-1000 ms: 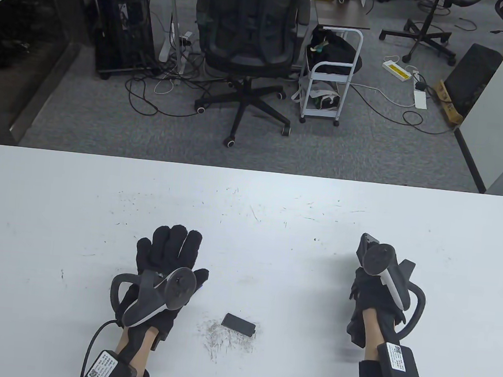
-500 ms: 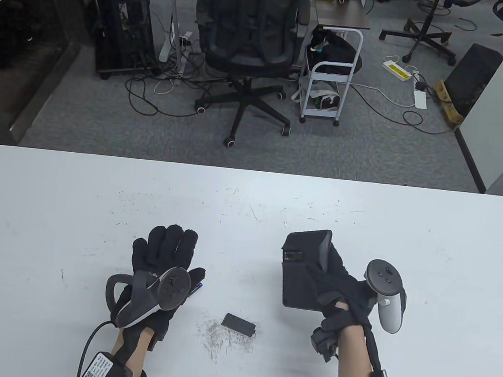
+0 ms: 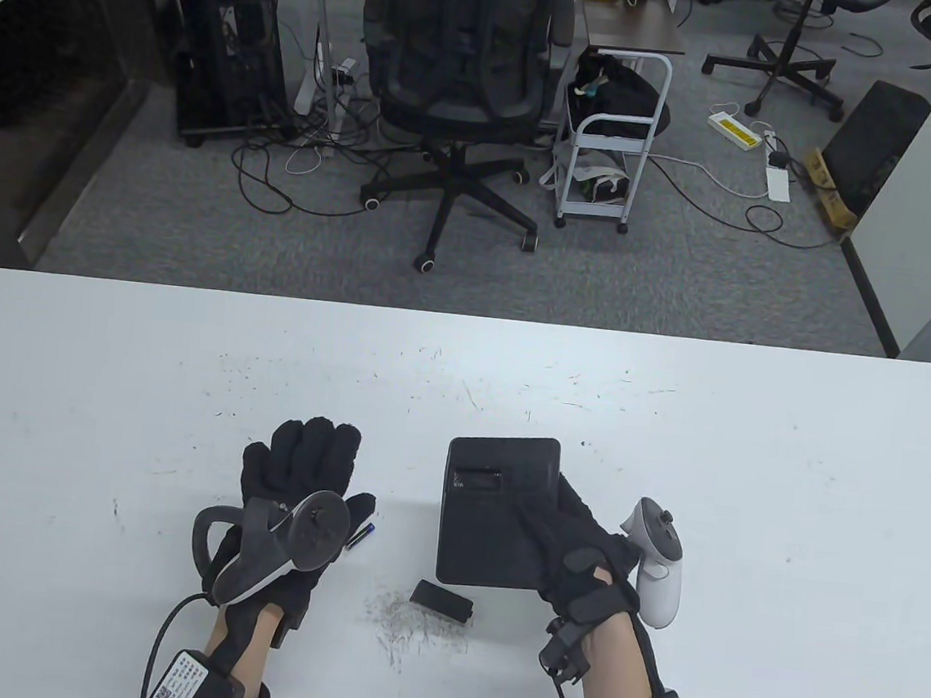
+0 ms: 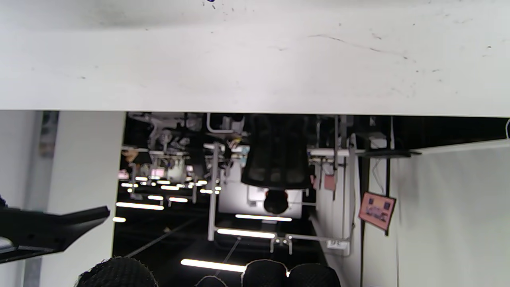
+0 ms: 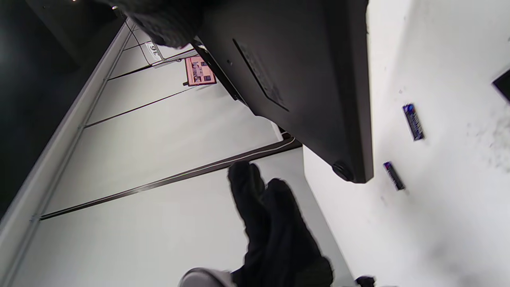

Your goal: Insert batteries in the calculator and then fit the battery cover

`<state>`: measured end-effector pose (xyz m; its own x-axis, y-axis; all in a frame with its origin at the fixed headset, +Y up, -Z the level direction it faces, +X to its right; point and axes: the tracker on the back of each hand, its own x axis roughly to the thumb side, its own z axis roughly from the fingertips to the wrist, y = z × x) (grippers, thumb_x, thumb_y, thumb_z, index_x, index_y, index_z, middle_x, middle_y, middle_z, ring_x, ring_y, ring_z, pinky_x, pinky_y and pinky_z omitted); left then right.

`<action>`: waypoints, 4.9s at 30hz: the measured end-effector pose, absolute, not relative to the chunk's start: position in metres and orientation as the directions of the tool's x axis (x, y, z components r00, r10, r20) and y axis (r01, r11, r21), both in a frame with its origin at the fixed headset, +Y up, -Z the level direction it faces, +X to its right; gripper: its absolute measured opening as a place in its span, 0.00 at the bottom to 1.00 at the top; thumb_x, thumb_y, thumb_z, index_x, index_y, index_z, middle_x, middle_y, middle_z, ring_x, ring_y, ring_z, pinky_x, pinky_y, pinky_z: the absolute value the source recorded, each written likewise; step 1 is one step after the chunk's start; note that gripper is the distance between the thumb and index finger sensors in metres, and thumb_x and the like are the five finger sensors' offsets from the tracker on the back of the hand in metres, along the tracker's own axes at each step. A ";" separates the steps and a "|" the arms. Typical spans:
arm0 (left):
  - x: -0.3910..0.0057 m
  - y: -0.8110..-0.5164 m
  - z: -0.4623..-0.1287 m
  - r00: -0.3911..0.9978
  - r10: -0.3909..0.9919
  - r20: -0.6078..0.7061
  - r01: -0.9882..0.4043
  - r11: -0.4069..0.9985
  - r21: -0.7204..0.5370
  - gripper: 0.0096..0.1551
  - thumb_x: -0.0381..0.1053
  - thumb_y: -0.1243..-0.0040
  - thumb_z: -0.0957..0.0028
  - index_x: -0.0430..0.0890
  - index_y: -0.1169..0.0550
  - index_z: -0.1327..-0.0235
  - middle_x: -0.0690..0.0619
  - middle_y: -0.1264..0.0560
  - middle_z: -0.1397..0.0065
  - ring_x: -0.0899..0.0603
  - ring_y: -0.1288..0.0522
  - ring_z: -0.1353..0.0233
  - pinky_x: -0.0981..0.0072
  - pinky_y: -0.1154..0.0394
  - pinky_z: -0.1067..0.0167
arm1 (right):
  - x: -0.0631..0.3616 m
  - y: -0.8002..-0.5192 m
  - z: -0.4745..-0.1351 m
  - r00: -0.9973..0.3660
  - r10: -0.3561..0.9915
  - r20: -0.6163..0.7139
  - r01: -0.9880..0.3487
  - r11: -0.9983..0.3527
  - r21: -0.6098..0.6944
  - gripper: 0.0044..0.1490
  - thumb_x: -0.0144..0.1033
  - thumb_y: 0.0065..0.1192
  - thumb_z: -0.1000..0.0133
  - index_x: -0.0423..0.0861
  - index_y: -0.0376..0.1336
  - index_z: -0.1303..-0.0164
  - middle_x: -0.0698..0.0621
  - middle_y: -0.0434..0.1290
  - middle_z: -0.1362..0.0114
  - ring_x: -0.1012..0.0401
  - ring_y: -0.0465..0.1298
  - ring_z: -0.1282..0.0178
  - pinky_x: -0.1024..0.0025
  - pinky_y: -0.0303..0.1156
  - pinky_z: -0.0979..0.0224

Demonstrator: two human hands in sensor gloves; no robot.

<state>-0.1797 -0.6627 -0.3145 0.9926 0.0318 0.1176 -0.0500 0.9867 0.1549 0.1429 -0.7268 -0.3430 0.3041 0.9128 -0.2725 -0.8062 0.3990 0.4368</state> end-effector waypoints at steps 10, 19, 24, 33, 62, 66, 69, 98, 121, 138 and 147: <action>-0.172 -0.673 -0.320 0.995 0.014 0.098 -0.030 0.987 0.155 0.44 0.68 0.48 0.45 0.54 0.40 0.16 0.49 0.34 0.13 0.38 0.32 0.17 0.40 0.33 0.23 | 0.152 -0.726 -0.343 0.338 0.896 -0.287 -0.787 0.436 0.437 0.48 0.44 0.68 0.46 0.47 0.46 0.22 0.43 0.68 0.24 0.41 0.79 0.36 0.50 0.81 0.41; -0.170 -0.704 -0.351 0.998 -0.051 0.039 0.052 0.999 -0.018 0.36 0.65 0.41 0.47 0.56 0.30 0.25 0.53 0.23 0.24 0.44 0.22 0.26 0.47 0.27 0.27 | 0.156 -0.724 -0.344 0.318 0.911 -0.264 -0.806 0.406 0.430 0.47 0.44 0.68 0.46 0.47 0.47 0.22 0.43 0.68 0.24 0.41 0.79 0.35 0.50 0.80 0.41; -0.162 -0.722 -0.369 0.990 -0.137 0.018 0.138 0.985 -0.105 0.33 0.65 0.38 0.49 0.57 0.27 0.30 0.56 0.20 0.30 0.47 0.19 0.31 0.49 0.25 0.29 | 0.158 -0.722 -0.344 0.326 0.910 -0.258 -0.809 0.409 0.422 0.47 0.44 0.68 0.46 0.47 0.47 0.22 0.43 0.68 0.24 0.41 0.79 0.35 0.50 0.80 0.41; -0.146 -0.751 -0.386 0.979 -0.203 0.001 0.195 0.939 -0.283 0.36 0.64 0.36 0.50 0.56 0.28 0.28 0.56 0.20 0.31 0.47 0.20 0.31 0.47 0.26 0.28 | 0.163 -0.719 -0.342 0.344 0.907 -0.241 -0.807 0.417 0.419 0.46 0.44 0.68 0.46 0.47 0.48 0.23 0.43 0.68 0.24 0.41 0.79 0.35 0.50 0.80 0.40; -0.150 -0.753 -0.381 0.993 -0.106 0.043 0.113 0.969 -0.219 0.31 0.56 0.39 0.45 0.50 0.26 0.28 0.53 0.19 0.33 0.45 0.18 0.33 0.40 0.29 0.26 | 0.167 -0.717 -0.341 0.361 0.903 -0.233 -0.814 0.427 0.393 0.46 0.43 0.68 0.46 0.47 0.48 0.23 0.43 0.67 0.23 0.41 0.78 0.34 0.49 0.79 0.39; -0.163 -0.729 -0.376 0.995 0.090 0.036 -0.083 0.983 -0.166 0.28 0.55 0.41 0.44 0.54 0.26 0.30 0.54 0.22 0.31 0.44 0.21 0.29 0.39 0.31 0.25 | 0.166 -0.717 -0.341 0.358 0.903 -0.237 -0.815 0.426 0.393 0.46 0.43 0.68 0.46 0.47 0.48 0.23 0.43 0.67 0.23 0.41 0.78 0.34 0.49 0.79 0.38; -0.170 -0.709 -0.368 0.956 0.287 0.053 -0.282 0.955 -0.090 0.28 0.54 0.44 0.43 0.55 0.28 0.28 0.51 0.23 0.27 0.41 0.22 0.26 0.39 0.31 0.25 | 0.165 -0.718 -0.341 0.354 0.905 -0.234 -0.815 0.422 0.397 0.46 0.43 0.68 0.46 0.47 0.48 0.23 0.43 0.67 0.23 0.41 0.78 0.34 0.49 0.79 0.38; -0.172 -0.666 -0.327 0.678 0.684 0.271 -0.715 0.699 0.026 0.28 0.51 0.42 0.41 0.60 0.31 0.25 0.52 0.17 0.33 0.50 0.12 0.42 0.53 0.20 0.35 | 0.150 -0.725 -0.344 0.236 0.941 -0.244 -0.848 0.322 0.421 0.45 0.43 0.68 0.46 0.47 0.48 0.23 0.43 0.66 0.23 0.40 0.77 0.33 0.48 0.78 0.38; -0.156 -0.672 -0.320 0.688 0.663 0.297 -0.707 0.703 0.068 0.22 0.55 0.35 0.45 0.55 0.24 0.37 0.54 0.14 0.38 0.53 0.11 0.45 0.55 0.19 0.37 | 0.128 -0.730 -0.342 0.135 0.962 -0.238 -0.827 0.242 0.507 0.45 0.43 0.68 0.46 0.48 0.49 0.22 0.42 0.66 0.22 0.39 0.76 0.32 0.46 0.77 0.37; -0.143 -0.666 -0.308 0.816 0.484 0.315 -0.568 0.772 0.286 0.21 0.58 0.30 0.52 0.60 0.19 0.45 0.60 0.12 0.44 0.57 0.11 0.49 0.57 0.18 0.38 | 0.120 -0.724 -0.340 0.117 0.976 -0.185 -0.812 0.201 0.548 0.45 0.42 0.68 0.46 0.48 0.49 0.23 0.43 0.66 0.22 0.39 0.76 0.32 0.46 0.77 0.37; -0.133 -0.664 -0.300 0.913 0.307 0.268 -0.396 0.820 0.412 0.21 0.59 0.29 0.53 0.60 0.18 0.46 0.60 0.12 0.45 0.57 0.11 0.50 0.56 0.18 0.38 | 0.120 -0.724 -0.341 0.118 0.981 -0.155 -0.813 0.185 0.553 0.44 0.42 0.68 0.46 0.49 0.50 0.23 0.43 0.66 0.22 0.39 0.76 0.32 0.46 0.77 0.37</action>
<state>-0.1326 -0.6636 -0.2997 0.9133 0.3067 0.2679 -0.3964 0.8203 0.4122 0.1196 -0.7244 -0.3412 0.1176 0.9809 -0.1547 -0.8126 0.1846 0.5528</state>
